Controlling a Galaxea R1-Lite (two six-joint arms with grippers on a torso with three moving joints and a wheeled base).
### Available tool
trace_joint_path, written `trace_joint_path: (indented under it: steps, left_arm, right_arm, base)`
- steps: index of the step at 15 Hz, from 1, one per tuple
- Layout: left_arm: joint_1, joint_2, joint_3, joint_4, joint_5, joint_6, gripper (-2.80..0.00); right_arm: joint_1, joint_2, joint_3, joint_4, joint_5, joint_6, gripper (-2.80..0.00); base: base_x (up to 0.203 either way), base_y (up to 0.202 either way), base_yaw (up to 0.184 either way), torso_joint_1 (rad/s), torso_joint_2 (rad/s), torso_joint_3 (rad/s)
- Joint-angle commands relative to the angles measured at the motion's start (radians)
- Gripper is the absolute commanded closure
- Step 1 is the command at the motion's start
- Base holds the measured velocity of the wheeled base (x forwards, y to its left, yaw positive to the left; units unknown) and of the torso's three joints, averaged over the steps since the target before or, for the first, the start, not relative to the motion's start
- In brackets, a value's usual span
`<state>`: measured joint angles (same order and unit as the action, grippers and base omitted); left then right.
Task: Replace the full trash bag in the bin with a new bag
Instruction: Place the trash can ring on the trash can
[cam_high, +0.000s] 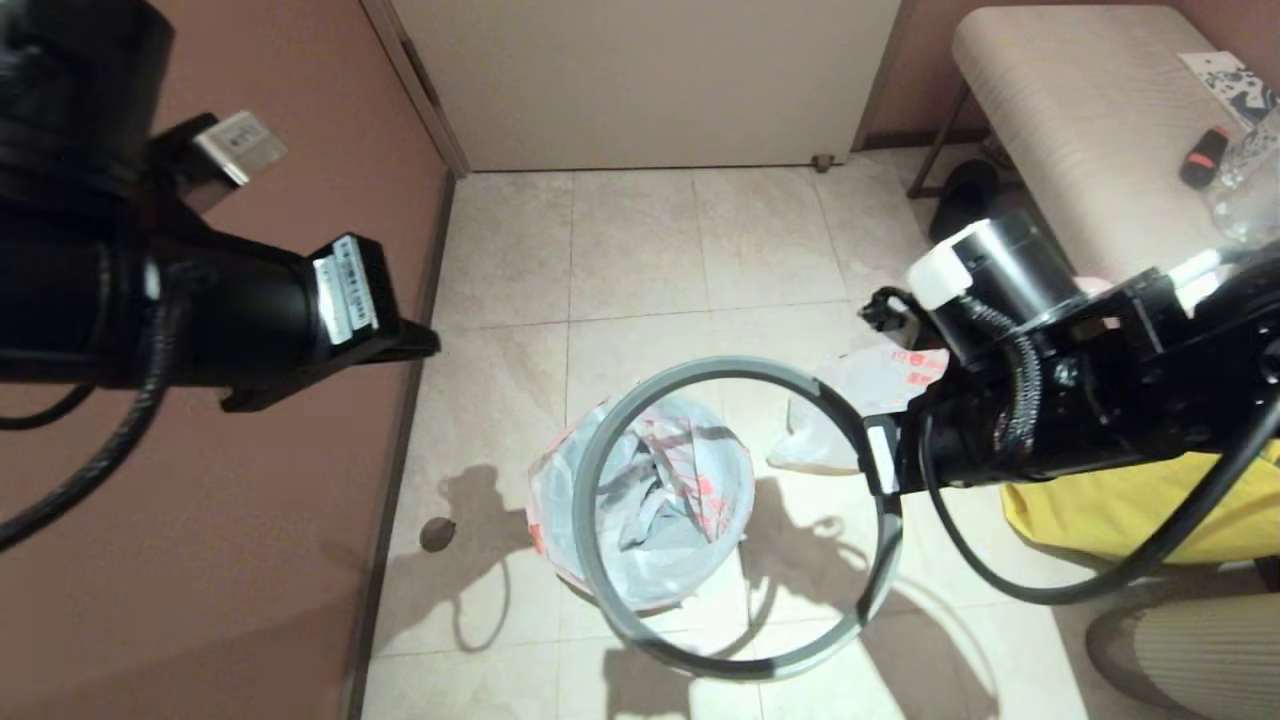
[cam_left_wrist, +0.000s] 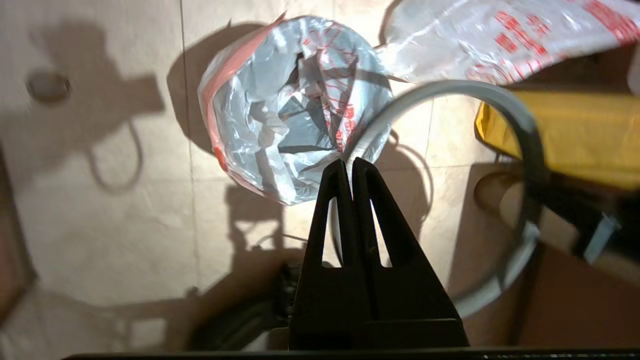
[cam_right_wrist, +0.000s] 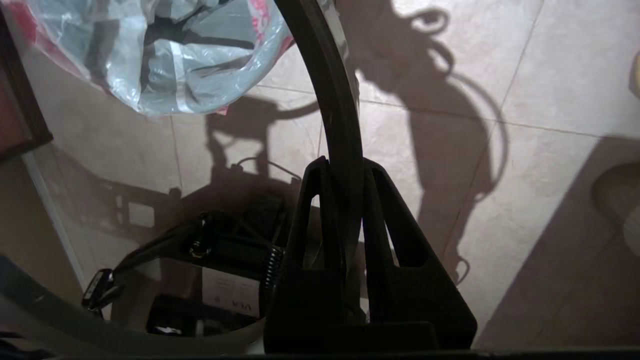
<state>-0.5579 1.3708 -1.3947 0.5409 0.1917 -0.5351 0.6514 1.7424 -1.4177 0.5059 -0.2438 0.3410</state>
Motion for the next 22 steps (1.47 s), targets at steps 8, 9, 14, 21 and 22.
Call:
trace_joint_path:
  steps: [8,9,14,21,22]
  left_arm:
    - [-0.105,-0.061,0.128,-0.334,-0.004,0.128,0.00]
    - [-0.124,-0.055,0.140,-0.381,-0.003,0.132,0.00]
    - [-0.137,-0.030,0.164,-0.404,-0.008,0.138,0.00]
    - [-0.157,-0.035,0.164,-0.406,-0.005,0.138,0.00]
    - [-0.155,-0.036,0.164,-0.406,-0.005,0.138,0.00]
  right_arm:
    - [0.093,0.370,-0.080,-0.303,0.061,-0.052,0.00]
    - [0.088,0.405,-0.129,-0.314,0.068,-0.060,0.00]
    - [0.077,0.571,-0.300,-0.321,0.077,-0.107,0.00]
    - [0.003,0.632,-0.383,-0.325,0.072,-0.144,0.00]
    - [-0.007,0.625,-0.388,-0.325,0.072,-0.153,0.00]
  base:
    - [0.000,0.000,0.000,0.000,0.00,0.000]
    - [0.000,0.000,0.000,0.000,0.00,0.000]
    - [0.000,0.000,0.000,0.000,0.00,0.000]
    - [0.000,0.000,0.000,0.000,0.00,0.000]
    - [0.000,0.000,0.000,0.000,0.00,0.000]
